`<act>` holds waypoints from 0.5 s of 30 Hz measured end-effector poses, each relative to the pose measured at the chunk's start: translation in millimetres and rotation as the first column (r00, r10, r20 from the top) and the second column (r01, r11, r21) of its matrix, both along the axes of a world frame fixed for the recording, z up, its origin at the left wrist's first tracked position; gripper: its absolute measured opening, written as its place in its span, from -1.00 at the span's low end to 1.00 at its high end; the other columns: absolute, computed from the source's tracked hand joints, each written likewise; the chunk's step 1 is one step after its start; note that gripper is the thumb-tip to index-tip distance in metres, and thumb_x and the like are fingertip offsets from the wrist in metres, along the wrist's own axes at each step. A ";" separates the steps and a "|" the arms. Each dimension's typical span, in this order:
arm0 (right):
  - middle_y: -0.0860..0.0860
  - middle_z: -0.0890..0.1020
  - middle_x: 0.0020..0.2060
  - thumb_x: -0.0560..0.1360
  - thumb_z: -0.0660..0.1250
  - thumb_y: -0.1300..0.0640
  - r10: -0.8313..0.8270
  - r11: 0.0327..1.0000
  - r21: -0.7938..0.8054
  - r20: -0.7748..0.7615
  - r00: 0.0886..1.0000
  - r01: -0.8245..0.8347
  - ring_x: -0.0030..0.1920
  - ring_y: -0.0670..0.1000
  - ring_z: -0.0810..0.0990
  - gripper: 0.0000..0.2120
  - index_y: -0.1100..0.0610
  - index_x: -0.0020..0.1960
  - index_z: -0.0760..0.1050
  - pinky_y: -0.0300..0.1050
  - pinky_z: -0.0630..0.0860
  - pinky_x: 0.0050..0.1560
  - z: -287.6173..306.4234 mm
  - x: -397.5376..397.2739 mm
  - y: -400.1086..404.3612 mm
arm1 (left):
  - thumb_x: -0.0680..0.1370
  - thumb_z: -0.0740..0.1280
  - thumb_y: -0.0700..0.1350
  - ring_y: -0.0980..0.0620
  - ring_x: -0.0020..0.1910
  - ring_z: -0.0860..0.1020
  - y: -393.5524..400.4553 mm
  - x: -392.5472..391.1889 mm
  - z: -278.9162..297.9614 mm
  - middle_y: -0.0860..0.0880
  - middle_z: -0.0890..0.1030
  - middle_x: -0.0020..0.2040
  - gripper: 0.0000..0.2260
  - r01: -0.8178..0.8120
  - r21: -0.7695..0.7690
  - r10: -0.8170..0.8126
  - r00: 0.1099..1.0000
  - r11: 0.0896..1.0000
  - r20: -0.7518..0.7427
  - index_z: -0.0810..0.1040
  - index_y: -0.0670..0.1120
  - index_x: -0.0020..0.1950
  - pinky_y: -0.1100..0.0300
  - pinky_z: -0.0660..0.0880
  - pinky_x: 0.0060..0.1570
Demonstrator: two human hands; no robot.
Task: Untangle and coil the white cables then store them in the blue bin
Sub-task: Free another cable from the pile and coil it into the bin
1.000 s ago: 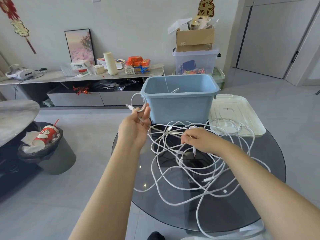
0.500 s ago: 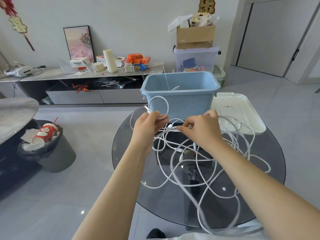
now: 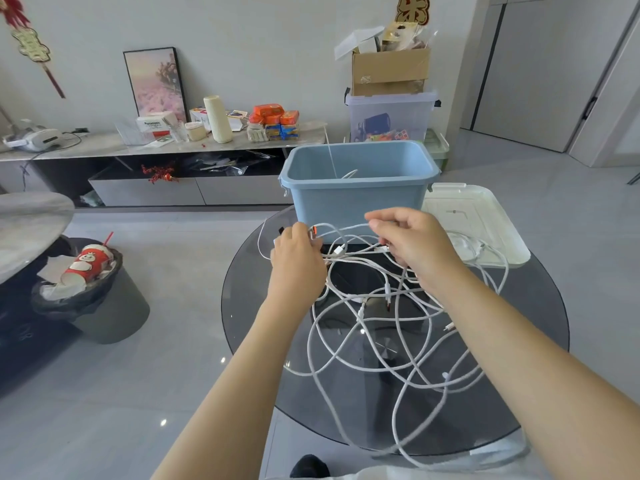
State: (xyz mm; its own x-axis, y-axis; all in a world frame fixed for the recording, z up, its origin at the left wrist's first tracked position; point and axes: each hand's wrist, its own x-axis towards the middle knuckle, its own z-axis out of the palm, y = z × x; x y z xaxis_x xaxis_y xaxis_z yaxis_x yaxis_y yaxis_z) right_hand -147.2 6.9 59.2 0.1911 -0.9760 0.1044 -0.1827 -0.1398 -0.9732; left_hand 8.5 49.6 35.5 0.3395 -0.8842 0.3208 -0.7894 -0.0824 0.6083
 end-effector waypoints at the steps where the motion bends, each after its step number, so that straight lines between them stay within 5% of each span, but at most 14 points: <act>1: -0.09 0.44 -0.43 0.51 0.34 0.09 0.013 0.998 -0.067 -0.052 0.999 -0.016 -0.57 -0.19 0.36 -0.86 0.00 0.04 0.61 -0.42 0.24 -0.46 1.0 -1.3 0.9 | 0.62 0.11 -0.25 -0.16 -0.08 0.40 0.3 0.3 0.4 -0.23 0.51 0.03 -0.95 0.028 0.019 -0.027 1.000 0.999 -0.015 0.33 -0.17 -0.02 0.19 0.20 -0.22; 5: -0.20 0.61 -0.34 0.47 0.38 -0.04 0.078 0.977 -0.171 -0.266 0.961 -0.127 -0.30 -0.24 0.51 -0.80 -0.04 0.07 0.63 -0.46 0.33 -0.30 -3.6 4.2 4.9 | 0.62 0.15 -0.11 -0.15 -0.14 0.56 1.7 -4.5 -1.5 -0.13 0.59 -0.11 -0.90 0.061 0.059 -0.061 0.998 0.996 -0.003 0.38 -0.13 0.02 0.08 0.48 -0.14; 7: -0.08 0.68 -0.23 0.47 0.38 -0.03 0.010 0.971 -0.220 -0.339 0.941 -0.090 -0.18 -0.11 0.59 -0.82 0.02 -0.02 0.67 -0.40 0.37 -0.24 -6.0 7.3 3.6 | 0.62 0.18 -0.11 -0.06 -0.16 0.63 3.1 -6.1 1.9 -0.06 0.64 -0.14 -0.89 0.103 0.003 -0.102 0.984 0.995 -0.146 0.44 -0.14 0.01 0.12 0.54 -0.13; 10: -0.07 0.58 -0.41 0.51 0.35 0.00 -0.030 0.984 -0.180 -0.244 0.969 -0.015 -0.34 -0.10 0.51 -0.82 0.07 -0.10 0.67 -0.42 0.31 -0.37 -4.1 5.8 1.2 | 0.60 0.25 -0.14 0.09 -0.18 0.64 3.6 -1.5 8.1 0.05 0.68 -0.17 -0.86 0.196 -0.060 -0.202 0.869 0.979 -0.452 0.55 -0.18 -0.03 0.22 0.51 -0.06; 12: -0.06 0.51 -0.47 0.50 0.35 -0.03 -0.017 0.996 -0.085 -0.155 0.988 0.004 -0.48 -0.19 0.40 -0.77 0.12 -0.11 0.67 -0.43 0.26 -0.48 -3.5 2.9 0.3 | 0.60 0.25 -0.13 0.14 -0.22 0.60 3.3 1.8 9.4 0.03 0.66 -0.21 -0.82 0.243 -0.123 -0.263 0.712 0.962 -0.651 0.58 -0.18 -0.10 0.30 0.50 -0.09; 15: -0.05 0.52 -0.46 0.44 0.41 -0.06 0.029 0.999 -0.031 -0.175 0.984 -0.035 -0.52 -0.22 0.38 -0.73 0.16 -0.17 0.66 -0.43 0.25 -0.49 -5.1 4.8 3.0 | 0.63 0.16 -0.18 0.09 -0.22 0.54 3.0 0.9 10.7 0.01 0.56 -0.29 -0.77 0.249 -0.260 -0.328 0.289 0.933 -0.899 0.50 -0.15 -0.19 0.29 0.46 -0.11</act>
State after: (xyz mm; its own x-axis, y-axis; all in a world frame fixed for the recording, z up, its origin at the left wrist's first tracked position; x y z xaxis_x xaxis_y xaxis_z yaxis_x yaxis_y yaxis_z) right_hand -142.4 9.9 54.0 0.2404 -0.9655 0.1000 -0.3442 -0.1811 -0.9213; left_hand 9.4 52.7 46.3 0.1748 -0.9839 0.0374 0.3133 0.0915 0.9452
